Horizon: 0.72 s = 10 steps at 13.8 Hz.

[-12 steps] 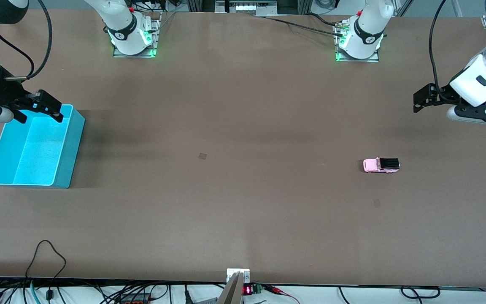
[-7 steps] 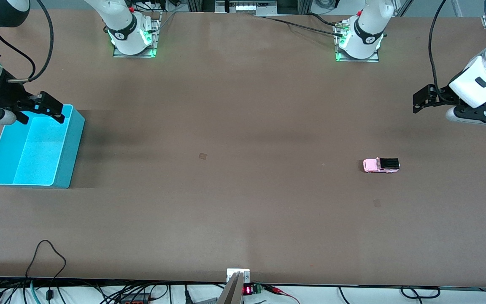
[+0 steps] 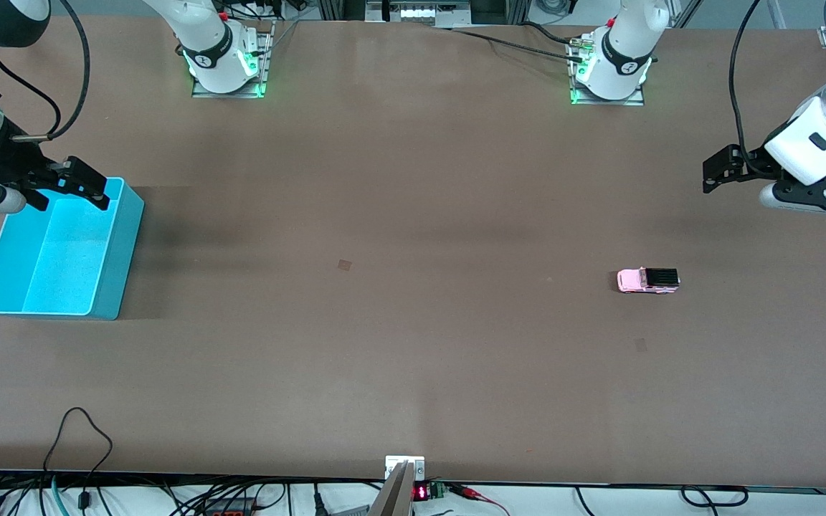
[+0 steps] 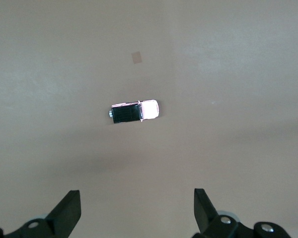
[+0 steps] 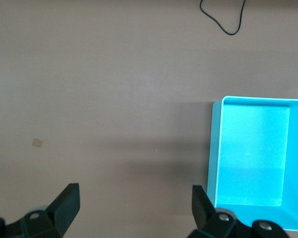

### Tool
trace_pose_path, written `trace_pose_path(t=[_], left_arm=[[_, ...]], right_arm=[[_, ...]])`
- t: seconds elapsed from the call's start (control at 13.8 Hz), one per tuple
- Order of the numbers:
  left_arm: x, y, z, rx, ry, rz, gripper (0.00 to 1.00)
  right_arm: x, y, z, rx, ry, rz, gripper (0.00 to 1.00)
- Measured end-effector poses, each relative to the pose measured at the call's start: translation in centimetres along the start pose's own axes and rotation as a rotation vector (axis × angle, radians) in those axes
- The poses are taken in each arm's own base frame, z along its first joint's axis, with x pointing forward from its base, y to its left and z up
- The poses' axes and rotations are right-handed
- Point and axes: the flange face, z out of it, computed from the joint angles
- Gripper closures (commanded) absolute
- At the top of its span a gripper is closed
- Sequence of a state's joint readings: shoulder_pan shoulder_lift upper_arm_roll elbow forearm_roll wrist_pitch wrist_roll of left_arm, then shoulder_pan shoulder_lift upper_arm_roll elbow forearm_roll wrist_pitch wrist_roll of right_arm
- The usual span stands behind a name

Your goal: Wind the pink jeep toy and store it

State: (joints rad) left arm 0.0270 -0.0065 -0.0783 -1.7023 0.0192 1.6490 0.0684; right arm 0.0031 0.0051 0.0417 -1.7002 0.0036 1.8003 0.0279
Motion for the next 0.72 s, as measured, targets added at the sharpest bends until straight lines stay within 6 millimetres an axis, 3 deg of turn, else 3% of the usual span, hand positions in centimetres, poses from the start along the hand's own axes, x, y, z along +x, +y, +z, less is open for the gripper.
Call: trace_pose_path(t=[0.51, 0.72], left_arm=[[-1.9, 1.4, 2.4, -0.014, -0.226, 0.035, 0.00], [-1.6, 1.7, 3.9, -0.044, -0.273, 0.223, 0.00]], right_arm=[[0.1, 0.3, -0.4, 0.000, 0.006, 0.005, 0.00], [0.1, 0.3, -0.6, 0.000, 0.006, 0.005, 0.00]])
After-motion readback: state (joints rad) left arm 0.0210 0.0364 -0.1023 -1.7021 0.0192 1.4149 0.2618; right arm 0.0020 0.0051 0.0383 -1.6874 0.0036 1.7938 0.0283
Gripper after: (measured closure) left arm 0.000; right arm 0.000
